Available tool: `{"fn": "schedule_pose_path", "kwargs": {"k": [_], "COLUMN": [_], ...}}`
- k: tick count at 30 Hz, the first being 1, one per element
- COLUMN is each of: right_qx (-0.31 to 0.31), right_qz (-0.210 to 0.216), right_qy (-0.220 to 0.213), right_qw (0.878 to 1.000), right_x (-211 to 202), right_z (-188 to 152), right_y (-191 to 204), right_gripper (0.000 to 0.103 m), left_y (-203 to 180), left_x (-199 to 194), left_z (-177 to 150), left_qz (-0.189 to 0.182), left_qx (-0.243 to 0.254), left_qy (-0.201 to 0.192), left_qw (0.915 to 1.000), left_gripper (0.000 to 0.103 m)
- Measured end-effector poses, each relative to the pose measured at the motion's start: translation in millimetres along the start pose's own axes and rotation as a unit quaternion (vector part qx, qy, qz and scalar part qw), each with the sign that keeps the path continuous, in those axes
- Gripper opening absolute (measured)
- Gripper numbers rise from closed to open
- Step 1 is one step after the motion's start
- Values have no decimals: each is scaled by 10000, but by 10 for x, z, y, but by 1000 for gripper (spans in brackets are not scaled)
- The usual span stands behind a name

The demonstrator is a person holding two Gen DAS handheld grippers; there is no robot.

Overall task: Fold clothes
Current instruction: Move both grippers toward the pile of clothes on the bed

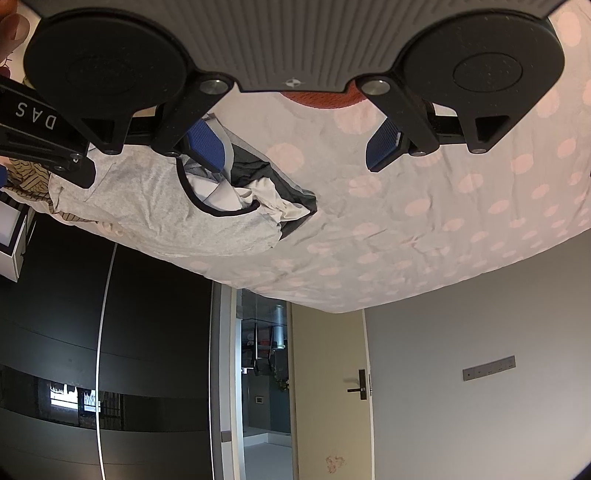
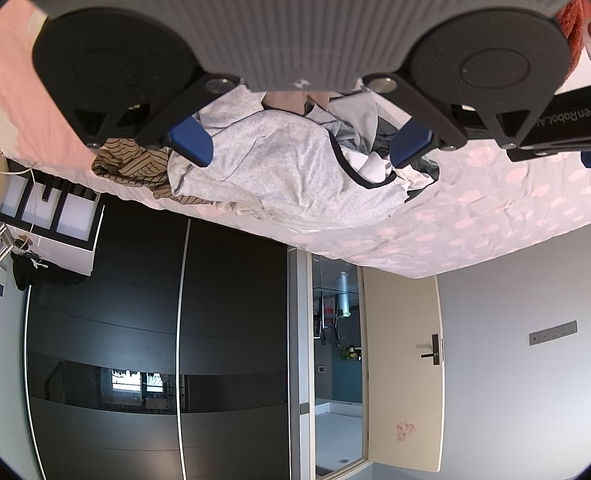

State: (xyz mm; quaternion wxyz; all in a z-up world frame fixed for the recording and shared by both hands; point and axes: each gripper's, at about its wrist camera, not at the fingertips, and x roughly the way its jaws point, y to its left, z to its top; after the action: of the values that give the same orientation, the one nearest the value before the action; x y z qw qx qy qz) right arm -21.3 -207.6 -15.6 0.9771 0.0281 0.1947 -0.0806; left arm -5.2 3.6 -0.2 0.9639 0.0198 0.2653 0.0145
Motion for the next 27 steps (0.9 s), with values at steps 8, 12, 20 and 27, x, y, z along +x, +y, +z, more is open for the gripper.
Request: {"fn": "schedule_pose_path", "kwargs": {"k": [8, 12, 20, 27], "right_qx": [-47, -71, -157, -109], "right_qz": [57, 114, 293, 374], "right_qy": [39, 68, -10, -125], "right_qw": [10000, 9999, 9994, 9992], "right_x": [5, 12, -25, -18], "right_z": [-15, -14, 12, 73], "right_y": [10, 18, 29, 5], "right_gripper": [103, 103, 102, 102], "left_y": [-1, 13, 51, 79], "left_x": [21, 16, -12, 13], "left_z": [-10, -19, -25, -13], "left_qz": [29, 19, 16, 91], "left_qx": [17, 5, -18, -69], "left_qy": [25, 26, 26, 71], "left_qw": [10000, 10000, 10000, 9999], "left_gripper": [99, 99, 99, 99]}}
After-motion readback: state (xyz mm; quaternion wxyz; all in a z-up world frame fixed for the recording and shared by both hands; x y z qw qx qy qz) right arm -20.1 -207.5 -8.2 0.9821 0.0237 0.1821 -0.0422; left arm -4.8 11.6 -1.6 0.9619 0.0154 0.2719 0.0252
